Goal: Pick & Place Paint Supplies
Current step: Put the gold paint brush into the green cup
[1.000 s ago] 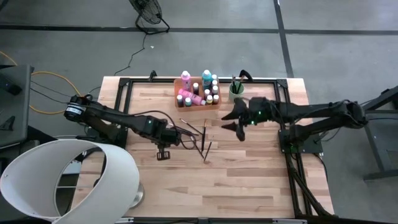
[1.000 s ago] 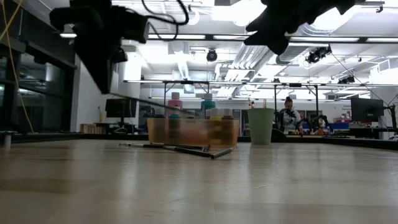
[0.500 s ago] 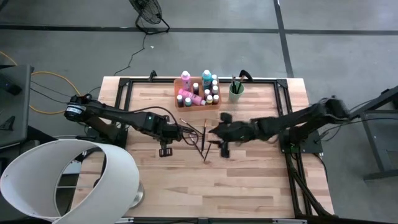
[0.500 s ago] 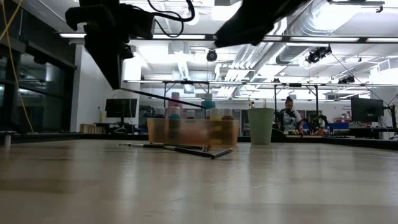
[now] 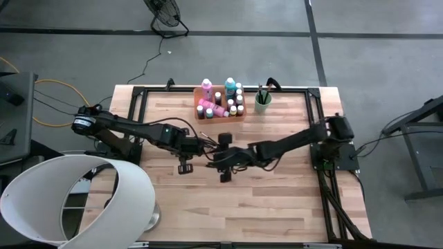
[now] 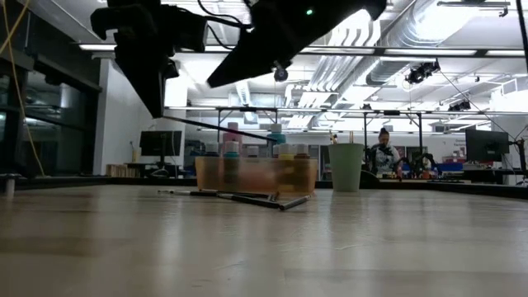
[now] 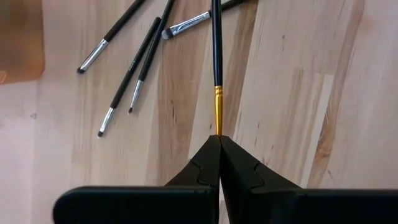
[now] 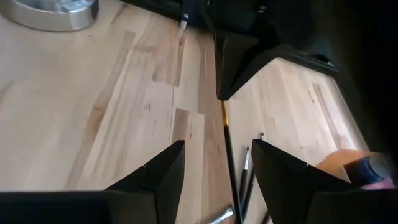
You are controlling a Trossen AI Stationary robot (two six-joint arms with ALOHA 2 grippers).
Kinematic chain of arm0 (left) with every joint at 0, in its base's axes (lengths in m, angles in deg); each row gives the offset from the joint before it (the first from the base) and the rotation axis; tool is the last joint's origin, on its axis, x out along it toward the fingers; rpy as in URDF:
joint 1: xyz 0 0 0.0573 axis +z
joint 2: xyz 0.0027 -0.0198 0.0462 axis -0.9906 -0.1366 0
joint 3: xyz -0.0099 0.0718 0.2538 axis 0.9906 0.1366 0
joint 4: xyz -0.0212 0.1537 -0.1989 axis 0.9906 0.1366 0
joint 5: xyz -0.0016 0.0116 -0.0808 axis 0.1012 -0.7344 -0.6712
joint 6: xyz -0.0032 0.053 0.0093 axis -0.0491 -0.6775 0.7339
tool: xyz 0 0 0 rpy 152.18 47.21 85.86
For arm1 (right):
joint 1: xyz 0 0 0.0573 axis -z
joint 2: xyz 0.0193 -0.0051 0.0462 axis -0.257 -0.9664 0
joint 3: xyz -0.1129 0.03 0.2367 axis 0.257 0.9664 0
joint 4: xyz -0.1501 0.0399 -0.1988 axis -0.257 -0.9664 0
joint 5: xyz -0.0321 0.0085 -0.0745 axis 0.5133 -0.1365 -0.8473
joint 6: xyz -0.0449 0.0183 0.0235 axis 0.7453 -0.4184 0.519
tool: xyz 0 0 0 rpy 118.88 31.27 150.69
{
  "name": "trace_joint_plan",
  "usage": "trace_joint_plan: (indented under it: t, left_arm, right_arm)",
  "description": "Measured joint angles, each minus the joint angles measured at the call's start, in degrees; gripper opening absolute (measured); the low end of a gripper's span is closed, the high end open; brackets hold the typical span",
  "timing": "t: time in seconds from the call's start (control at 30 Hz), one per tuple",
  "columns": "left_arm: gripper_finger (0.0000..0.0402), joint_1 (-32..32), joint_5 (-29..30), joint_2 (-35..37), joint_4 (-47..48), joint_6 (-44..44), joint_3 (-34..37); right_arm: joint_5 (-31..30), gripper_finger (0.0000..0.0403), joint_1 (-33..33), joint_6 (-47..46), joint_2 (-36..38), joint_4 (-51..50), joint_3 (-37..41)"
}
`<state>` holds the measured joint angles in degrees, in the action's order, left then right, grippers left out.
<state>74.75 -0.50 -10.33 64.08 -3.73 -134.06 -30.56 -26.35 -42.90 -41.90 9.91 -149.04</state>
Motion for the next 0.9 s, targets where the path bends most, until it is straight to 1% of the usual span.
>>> trace_joint_plan:
  t: [0.13, 0.3, 0.47, 0.7, 0.8, 0.9]
  left_arm:
    - [0.0000, -0.1, 0.0, 0.0, -0.9, 0.0, 0.0]
    - [0.0000, -0.1, -0.8, 0.0, -1.4, 0.0, 0.0]
    - [0.0000, -0.1, -1.2, 0.0, -2.5, 0.3, 0.0]
    - [0.0000, -0.1, -2.7, 0.0, -4.8, 0.6, 0.0]
    - [0.0000, -0.1, -3.0, 0.0, -5.4, 0.7, 0.0]
    - [0.0000, -0.1, -3.1, 0.0, -5.5, 0.7, 0.0]
  right_arm:
    - [-2.3, 0.0181, 0.3, 0.2, -4.0, 0.1, -3.3]
    - [-2.8, 0.0181, 0.9, 0.2, -7.3, 0.1, -5.6]
    - [-2.7, 0.0181, 1.4, 0.2, -8.9, 0.0, -5.6]
    - [-2.8, 0.0179, 1.5, 0.2, -9.1, 0.2, -5.6]
    - [-2.8, 0.0166, 1.5, 0.2, -9.1, 0.2, -5.6]
    - [-2.8, 0.0141, 1.5, 0.0, -9.1, 0.1, -5.6]
